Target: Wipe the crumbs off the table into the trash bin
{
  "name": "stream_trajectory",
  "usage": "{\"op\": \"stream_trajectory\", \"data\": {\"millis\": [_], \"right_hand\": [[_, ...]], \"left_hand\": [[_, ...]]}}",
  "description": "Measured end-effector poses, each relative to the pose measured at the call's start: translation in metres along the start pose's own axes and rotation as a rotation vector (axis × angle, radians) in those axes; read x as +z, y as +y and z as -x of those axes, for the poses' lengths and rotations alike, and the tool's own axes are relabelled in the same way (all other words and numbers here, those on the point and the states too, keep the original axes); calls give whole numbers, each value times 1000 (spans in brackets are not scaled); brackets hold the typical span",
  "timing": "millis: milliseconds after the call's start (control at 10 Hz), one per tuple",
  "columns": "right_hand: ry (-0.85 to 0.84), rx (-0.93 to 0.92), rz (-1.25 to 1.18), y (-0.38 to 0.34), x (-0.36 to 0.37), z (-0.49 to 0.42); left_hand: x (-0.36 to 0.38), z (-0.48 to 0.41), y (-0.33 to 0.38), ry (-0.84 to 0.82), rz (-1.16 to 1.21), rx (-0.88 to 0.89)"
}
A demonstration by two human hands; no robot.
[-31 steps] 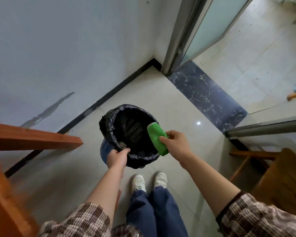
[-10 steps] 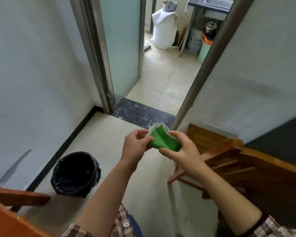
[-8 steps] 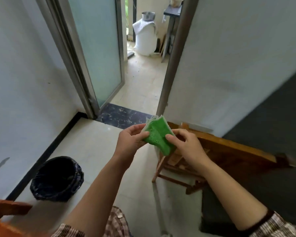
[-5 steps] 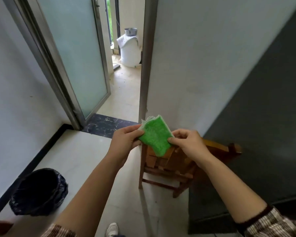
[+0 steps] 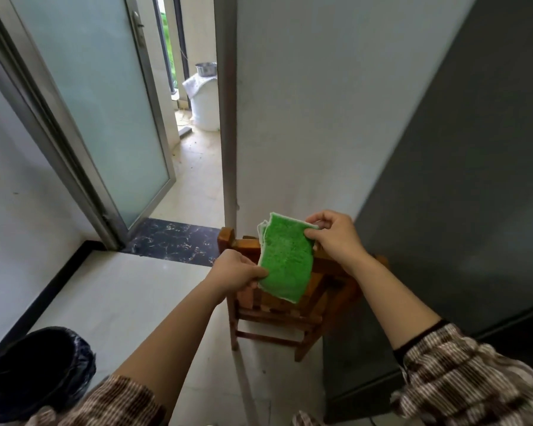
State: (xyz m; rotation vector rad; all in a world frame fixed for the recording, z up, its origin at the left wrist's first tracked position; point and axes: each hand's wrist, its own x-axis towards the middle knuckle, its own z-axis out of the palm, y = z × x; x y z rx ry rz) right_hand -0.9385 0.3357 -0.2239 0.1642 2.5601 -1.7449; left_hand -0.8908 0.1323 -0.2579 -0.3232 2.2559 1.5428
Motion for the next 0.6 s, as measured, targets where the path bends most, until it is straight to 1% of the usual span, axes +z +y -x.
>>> {"op": "stream_trajectory", "data": {"millis": [100,200,300,400,500,600], "right_hand": [[81,106,-62,12,7,-18],[182,176,-23,23,14,-33],[189,184,-11,34,20,-46],[70,204,64,39,23,-47],[20,184,81,47,23,-49],[86,148,65,44,17,-53]], "left_hand": [[7,-11,3,41,-19,3],[12,-23,6,96,-35,23],[17,-33,9,161,-78,71],[21,-39,15,241,-184,162],[22,-44,18,284,-315,345],[27,-49,21,158,-567,409]]}}
